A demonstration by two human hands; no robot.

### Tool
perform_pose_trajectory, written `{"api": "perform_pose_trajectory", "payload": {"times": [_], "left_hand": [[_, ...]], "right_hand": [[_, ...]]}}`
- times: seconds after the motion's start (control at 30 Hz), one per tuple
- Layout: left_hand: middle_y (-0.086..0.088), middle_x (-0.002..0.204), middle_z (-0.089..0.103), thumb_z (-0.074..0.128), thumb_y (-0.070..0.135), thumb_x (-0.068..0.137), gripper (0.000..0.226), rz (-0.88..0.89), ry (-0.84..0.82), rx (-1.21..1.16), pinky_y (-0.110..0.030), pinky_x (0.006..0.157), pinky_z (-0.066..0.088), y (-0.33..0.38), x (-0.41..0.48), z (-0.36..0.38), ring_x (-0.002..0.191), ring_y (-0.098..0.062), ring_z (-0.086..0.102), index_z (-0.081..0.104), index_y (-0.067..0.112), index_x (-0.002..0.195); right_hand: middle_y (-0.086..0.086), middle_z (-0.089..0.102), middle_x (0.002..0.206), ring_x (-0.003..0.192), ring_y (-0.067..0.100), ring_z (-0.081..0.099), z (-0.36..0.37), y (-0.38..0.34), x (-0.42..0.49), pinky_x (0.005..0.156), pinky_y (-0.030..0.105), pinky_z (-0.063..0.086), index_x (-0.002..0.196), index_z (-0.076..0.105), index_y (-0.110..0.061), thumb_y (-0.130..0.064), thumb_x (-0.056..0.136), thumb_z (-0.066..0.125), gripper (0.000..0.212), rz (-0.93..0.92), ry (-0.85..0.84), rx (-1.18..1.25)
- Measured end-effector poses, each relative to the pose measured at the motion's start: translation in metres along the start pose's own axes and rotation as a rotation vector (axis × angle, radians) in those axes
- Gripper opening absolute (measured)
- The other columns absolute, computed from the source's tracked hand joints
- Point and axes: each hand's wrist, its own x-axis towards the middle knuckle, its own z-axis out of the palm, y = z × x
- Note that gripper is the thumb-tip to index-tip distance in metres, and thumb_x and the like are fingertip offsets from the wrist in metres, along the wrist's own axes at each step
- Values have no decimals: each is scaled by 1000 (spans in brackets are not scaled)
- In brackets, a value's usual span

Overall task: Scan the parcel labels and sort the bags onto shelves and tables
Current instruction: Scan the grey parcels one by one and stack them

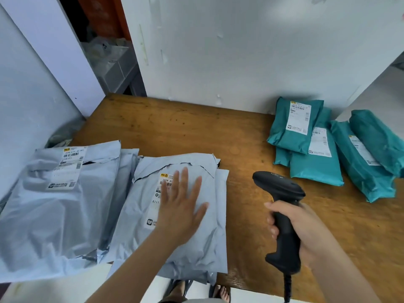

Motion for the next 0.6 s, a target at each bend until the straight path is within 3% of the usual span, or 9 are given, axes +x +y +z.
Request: {"api": "perform_pose_trajectory", "payload": {"times": [0.07,0.17,0.27,0.3,0.4,0.43,0.5,0.6], "left_hand": [[-19,155,24,9,59,93,71,36,-118,55,-60,108,16,1,1,18,141,-37,21,41,18,141],[-20,147,39,14,58,94,67,40,-152,20,-55,111,11,5,10,18,138,-40,30,42,18,139],[-26,139,47,31,48,88,61,79,-151,5,-54,109,32,14,38,11,129,-43,46,50,12,133],[-28,140,45,33,44,86,61,104,-114,-31,-54,107,35,19,52,7,129,-45,44,52,9,133],[-22,158,10,31,36,97,58,134,-161,-124,-40,118,8,49,95,-7,147,-36,8,23,12,149],[-19,159,4,33,35,99,57,139,-153,-175,-39,119,5,63,110,-8,148,-32,4,18,14,150],[-16,159,11,41,30,98,55,136,-138,-298,-40,118,15,95,139,-12,146,-31,15,24,14,148],[-14,153,29,49,30,96,58,36,-245,-554,-37,111,31,147,182,-8,137,-29,36,28,10,146]], "right_hand": [[12,51,57,42,17,44,0,0,-2,43,25,39,65,54,-5,-10,84,65,23,-1,8,-4],[12,51,57,42,17,44,-4,-1,-5,43,25,39,64,54,-5,-10,83,66,23,2,46,21],[12,50,57,43,17,44,-12,-5,-8,44,27,39,64,53,-5,-9,83,66,24,-8,94,56],[12,50,58,43,18,43,-17,-8,-9,44,27,39,64,53,-5,-9,84,66,24,-18,106,76],[13,49,58,43,17,44,-37,-14,-11,44,27,39,62,52,-4,-9,83,66,26,-50,148,105],[13,49,58,43,17,44,-47,-16,-12,44,27,39,62,52,-4,-8,83,65,25,-56,160,116],[12,49,58,43,18,44,-71,-18,-10,45,27,39,65,52,-4,-8,83,65,23,-50,187,145],[12,50,57,42,18,45,-116,-24,-5,44,26,39,70,52,-3,-7,83,65,20,-14,234,191]]}}
